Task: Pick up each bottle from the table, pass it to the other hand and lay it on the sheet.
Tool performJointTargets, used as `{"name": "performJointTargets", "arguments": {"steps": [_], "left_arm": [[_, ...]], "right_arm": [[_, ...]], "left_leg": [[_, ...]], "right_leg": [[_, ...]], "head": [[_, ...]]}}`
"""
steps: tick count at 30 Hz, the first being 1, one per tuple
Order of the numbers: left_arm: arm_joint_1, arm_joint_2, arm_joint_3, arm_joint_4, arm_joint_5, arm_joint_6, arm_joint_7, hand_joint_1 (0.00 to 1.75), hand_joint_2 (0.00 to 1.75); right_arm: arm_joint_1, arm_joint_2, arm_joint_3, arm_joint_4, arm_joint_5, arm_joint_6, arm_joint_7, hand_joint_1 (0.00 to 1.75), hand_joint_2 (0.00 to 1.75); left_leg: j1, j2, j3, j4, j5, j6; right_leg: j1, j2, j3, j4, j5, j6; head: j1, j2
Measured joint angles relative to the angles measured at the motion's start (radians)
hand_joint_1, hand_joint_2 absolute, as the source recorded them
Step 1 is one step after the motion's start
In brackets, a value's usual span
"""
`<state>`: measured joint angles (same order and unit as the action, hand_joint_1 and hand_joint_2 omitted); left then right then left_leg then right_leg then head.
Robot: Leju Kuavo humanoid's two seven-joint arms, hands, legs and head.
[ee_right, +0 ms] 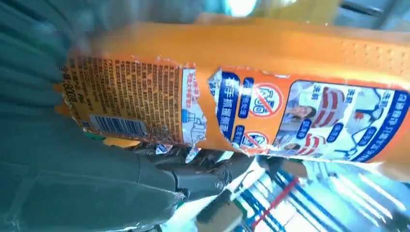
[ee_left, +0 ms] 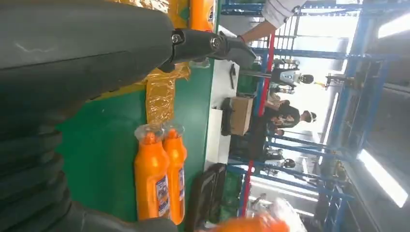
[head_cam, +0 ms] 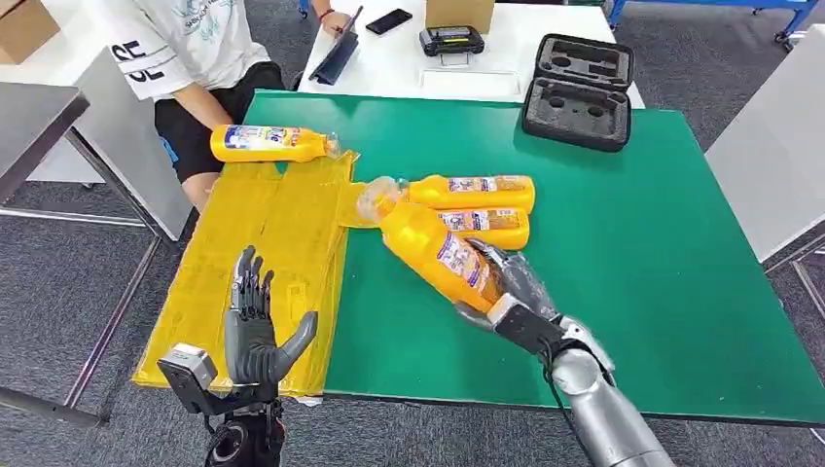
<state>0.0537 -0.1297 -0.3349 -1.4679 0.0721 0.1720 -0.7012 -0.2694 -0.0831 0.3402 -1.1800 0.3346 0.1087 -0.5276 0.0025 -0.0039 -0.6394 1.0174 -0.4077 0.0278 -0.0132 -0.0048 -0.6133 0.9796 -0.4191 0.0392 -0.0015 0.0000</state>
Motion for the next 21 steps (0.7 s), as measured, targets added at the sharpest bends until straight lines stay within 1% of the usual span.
{"name": "performJointTargets", "arguments": {"steps": [3, 9, 14, 15, 17, 21], "left_arm": [[-0.005, 0.0, 0.0, 0.0, 0.023, -0.018, 0.001, 0.0, 1.75], [-0.011, 0.002, -0.008, 0.003, 0.053, -0.094, 0.038, 0.0, 1.75], [-0.023, 0.002, -0.016, 0.017, 0.053, -0.125, 0.05, 0.0, 1.75], [-0.025, 0.002, -0.016, 0.02, 0.052, -0.134, 0.055, 0.0, 1.75], [-0.032, 0.002, -0.024, 0.028, 0.048, -0.149, 0.063, 0.0, 1.75], [-0.049, 0.001, -0.035, 0.053, 0.041, -0.174, 0.075, 0.0, 1.75]], "right_arm": [[0.046, 0.029, -0.035, -0.034, -0.007, 0.004, -0.015, 1.75, 1.75], [0.071, 0.071, -0.071, -0.035, -0.028, 0.047, -0.038, 1.75, 1.75], [0.073, 0.11, -0.068, 0.003, -0.024, 0.056, -0.055, 1.73, 1.75], [0.072, 0.116, -0.068, 0.012, -0.025, 0.066, -0.056, 1.75, 1.75], [0.072, 0.128, -0.063, 0.035, -0.031, 0.088, -0.06, 1.73, 1.75], [0.057, 0.175, -0.024, 0.145, -0.048, 0.119, -0.095, 1.75, 1.75]], "left_leg": [[0.0, 0.0, 0.0, 0.0, 0.0, 0.0], [0.0, 0.0, 0.0, 0.0, 0.0, 0.0], [0.0, 0.001, 0.0, 0.0, 0.0, 0.0], [0.0, 0.001, 0.0, 0.0, 0.0, 0.0], [0.0, 0.0, 0.0, 0.0, 0.0, 0.0], [0.0, 0.001, 0.0, 0.0, 0.0, 0.0]], "right_leg": [[0.0, 0.0, 0.0, 0.0, 0.0, 0.0], [0.0, 0.0, -0.001, 0.0, 0.0, 0.0], [0.0, 0.0, -0.001, 0.0, 0.0, 0.0], [0.0, 0.0, -0.001, 0.0, 0.0, 0.0], [0.0, 0.0, -0.001, 0.0, 0.0, 0.0], [0.0, 0.001, -0.001, 0.0, 0.0, 0.0]], "head": [[0.0, 0.0], [0.0, 0.0], [0.0, 0.0], [0.0, 0.0], [0.0, 0.0], [0.0, 0.0]]}}
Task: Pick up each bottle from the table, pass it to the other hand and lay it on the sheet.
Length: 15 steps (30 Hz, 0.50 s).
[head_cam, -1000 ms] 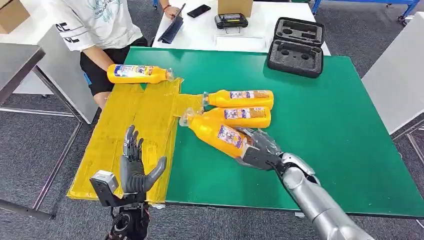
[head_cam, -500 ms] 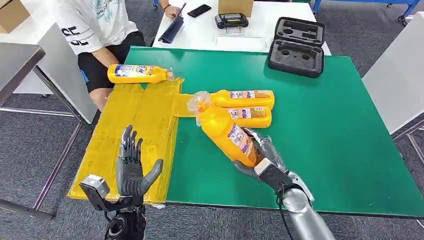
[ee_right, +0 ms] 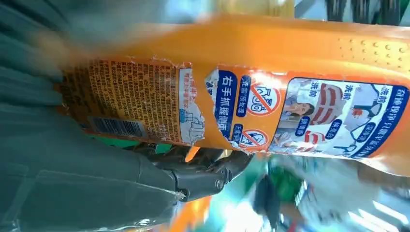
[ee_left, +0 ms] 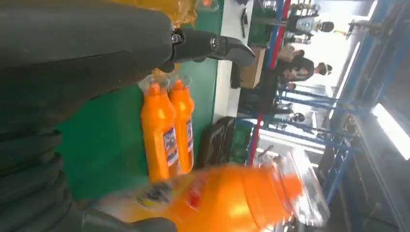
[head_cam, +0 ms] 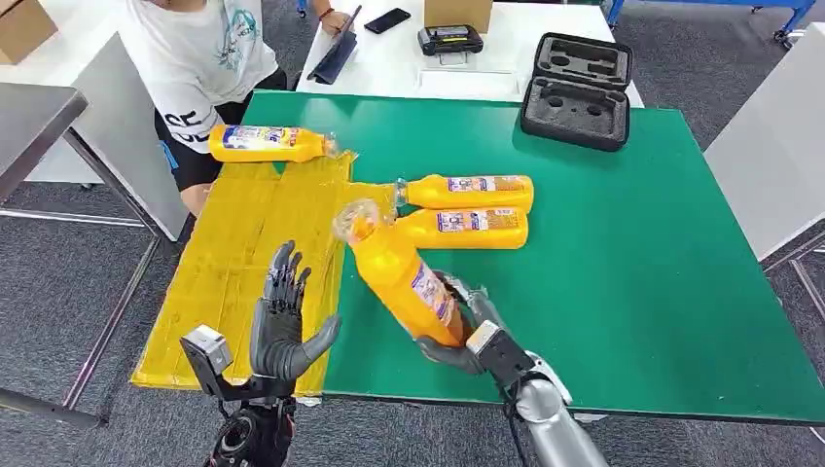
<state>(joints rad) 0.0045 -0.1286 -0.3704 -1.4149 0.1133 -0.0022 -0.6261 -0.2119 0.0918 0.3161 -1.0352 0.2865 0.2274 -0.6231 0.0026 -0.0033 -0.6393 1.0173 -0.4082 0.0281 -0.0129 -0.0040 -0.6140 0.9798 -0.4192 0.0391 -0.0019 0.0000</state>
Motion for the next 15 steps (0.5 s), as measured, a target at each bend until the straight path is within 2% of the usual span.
{"name": "performJointTargets", "arguments": {"steps": [6, 15], "left_arm": [[-0.004, 0.0, -0.013, 0.02, -0.009, -0.021, 0.014, 0.0, 1.75], [-0.013, 0.0, -0.023, 0.049, -0.01, -0.047, 0.024, 0.0, 1.75]], "right_arm": [[-0.024, 0.051, 0.052, 0.139, -0.012, 0.0, -0.026, 1.75, 1.75], [-0.039, 0.078, 0.098, 0.23, -0.024, 0.017, -0.032, 1.75, 1.75]], "left_leg": [[0.0, 0.0, 0.0, 0.0, 0.0, 0.0], [0.0, 0.0, 0.0, 0.0, 0.0, 0.0]], "right_leg": [[0.0, 0.0, 0.0, 0.0, 0.0, 0.0], [0.0, 0.0, 0.0, 0.0, 0.0, 0.0]], "head": [[0.0, 0.0], [0.0, 0.0]]}}
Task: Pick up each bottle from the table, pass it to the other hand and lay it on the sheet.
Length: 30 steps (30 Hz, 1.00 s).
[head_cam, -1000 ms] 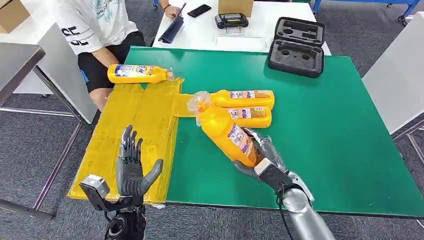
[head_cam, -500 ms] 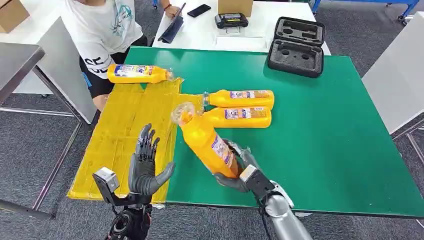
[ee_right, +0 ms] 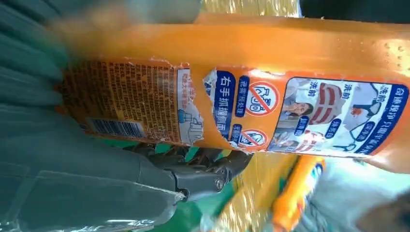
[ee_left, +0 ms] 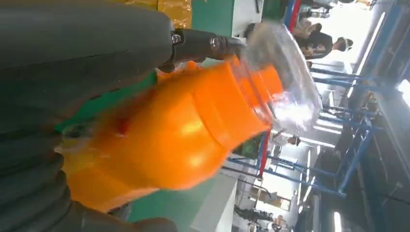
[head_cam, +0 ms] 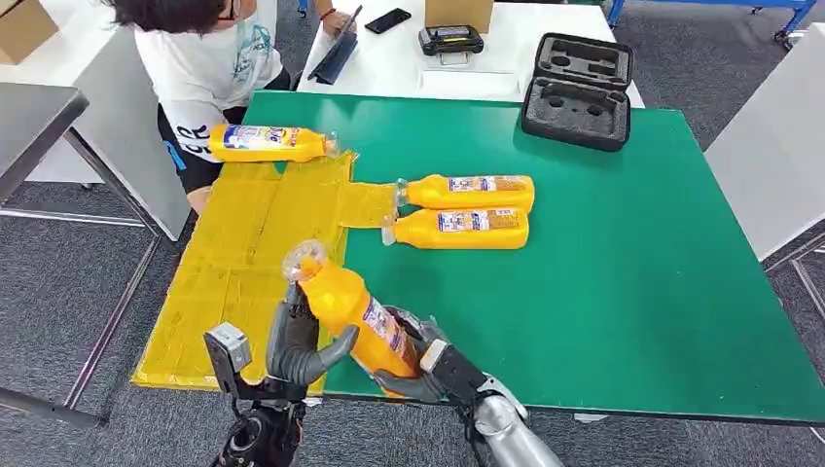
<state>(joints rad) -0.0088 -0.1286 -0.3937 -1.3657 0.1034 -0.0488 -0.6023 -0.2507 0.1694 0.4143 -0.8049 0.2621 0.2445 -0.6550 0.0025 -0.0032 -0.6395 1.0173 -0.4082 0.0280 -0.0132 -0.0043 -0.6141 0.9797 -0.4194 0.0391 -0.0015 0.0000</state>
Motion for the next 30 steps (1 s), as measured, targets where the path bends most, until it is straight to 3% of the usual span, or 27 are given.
{"name": "performJointTargets", "arguments": {"steps": [18, 30], "left_arm": [[-0.028, 0.001, -0.006, 0.037, 0.025, -0.009, 0.052, 0.0, 1.75], [-0.043, 0.015, -0.017, 0.067, 0.087, -0.136, 0.113, 0.0, 1.75]], "right_arm": [[-0.047, 0.019, 0.082, 0.084, 0.011, -0.021, 0.002, 1.75, 1.75], [-0.05, 0.013, 0.092, 0.093, 0.019, -0.026, 0.005, 1.75, 1.75]], "left_leg": [[0.0, 0.0, 0.0, 0.0, 0.0, 0.0], [0.0, 0.0, 0.0, 0.0, 0.0, 0.0]], "right_leg": [[0.0, 0.0, 0.0, 0.0, 0.0, 0.0], [0.0, 0.0, 0.0, 0.0, 0.0, 0.0]], "head": [[0.0, 0.0], [0.0, 0.0]]}}
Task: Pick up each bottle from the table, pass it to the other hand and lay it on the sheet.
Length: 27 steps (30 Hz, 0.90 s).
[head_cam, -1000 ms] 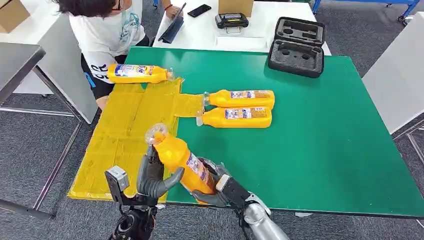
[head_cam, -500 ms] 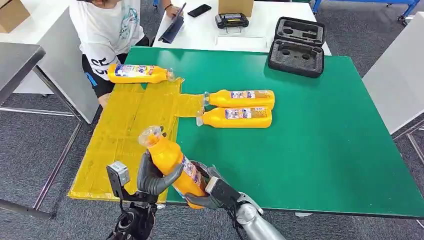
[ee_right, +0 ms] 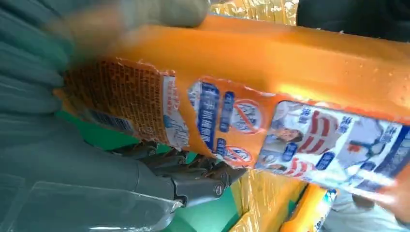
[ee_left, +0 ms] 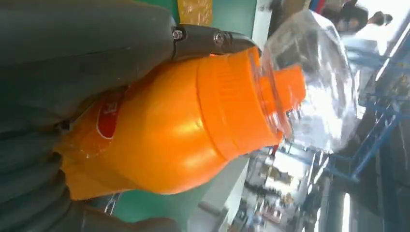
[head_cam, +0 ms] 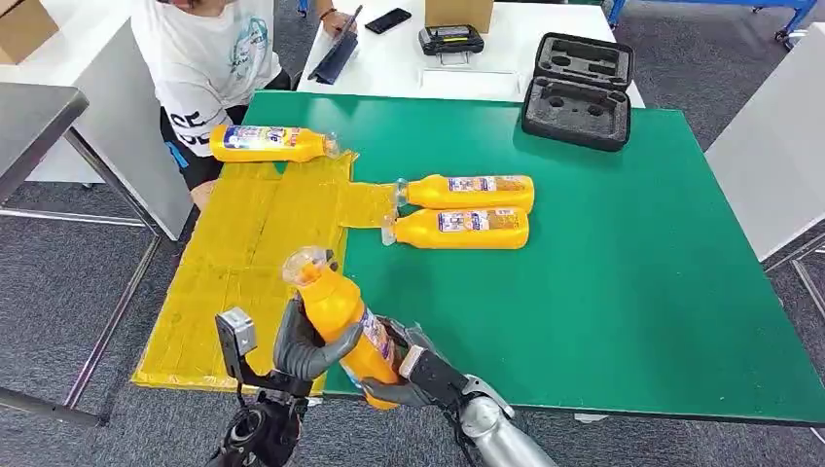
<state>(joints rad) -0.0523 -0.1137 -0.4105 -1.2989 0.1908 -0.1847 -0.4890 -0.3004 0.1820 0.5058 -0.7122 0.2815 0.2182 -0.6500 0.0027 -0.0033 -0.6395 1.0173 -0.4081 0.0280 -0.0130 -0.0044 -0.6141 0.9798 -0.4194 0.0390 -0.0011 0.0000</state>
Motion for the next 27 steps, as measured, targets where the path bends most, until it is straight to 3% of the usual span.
{"name": "performJointTargets", "arguments": {"steps": [4, 27], "left_arm": [[-0.003, 0.016, -0.007, 0.023, 0.013, -0.091, 0.042, 0.0, 1.75], [-0.006, 0.021, 0.021, 0.053, 0.008, -0.128, 0.073, 0.02, 1.75]], "right_arm": [[-0.026, 0.0, 0.009, 0.004, 0.003, -0.005, -0.005, 1.75, 1.75], [-0.032, -0.008, 0.035, -0.011, 0.032, -0.034, 0.019, 1.75, 1.75]], "left_leg": [[0.0, 0.0, 0.0, 0.0, 0.0, 0.0], [0.0, 0.0, 0.0, 0.0, 0.0, 0.0]], "right_leg": [[0.0, 0.001, 0.0, 0.0, 0.0, 0.0], [0.0, 0.0, 0.0, 0.0, 0.0, 0.0]], "head": [[0.0, 0.0], [0.0, 0.0]]}}
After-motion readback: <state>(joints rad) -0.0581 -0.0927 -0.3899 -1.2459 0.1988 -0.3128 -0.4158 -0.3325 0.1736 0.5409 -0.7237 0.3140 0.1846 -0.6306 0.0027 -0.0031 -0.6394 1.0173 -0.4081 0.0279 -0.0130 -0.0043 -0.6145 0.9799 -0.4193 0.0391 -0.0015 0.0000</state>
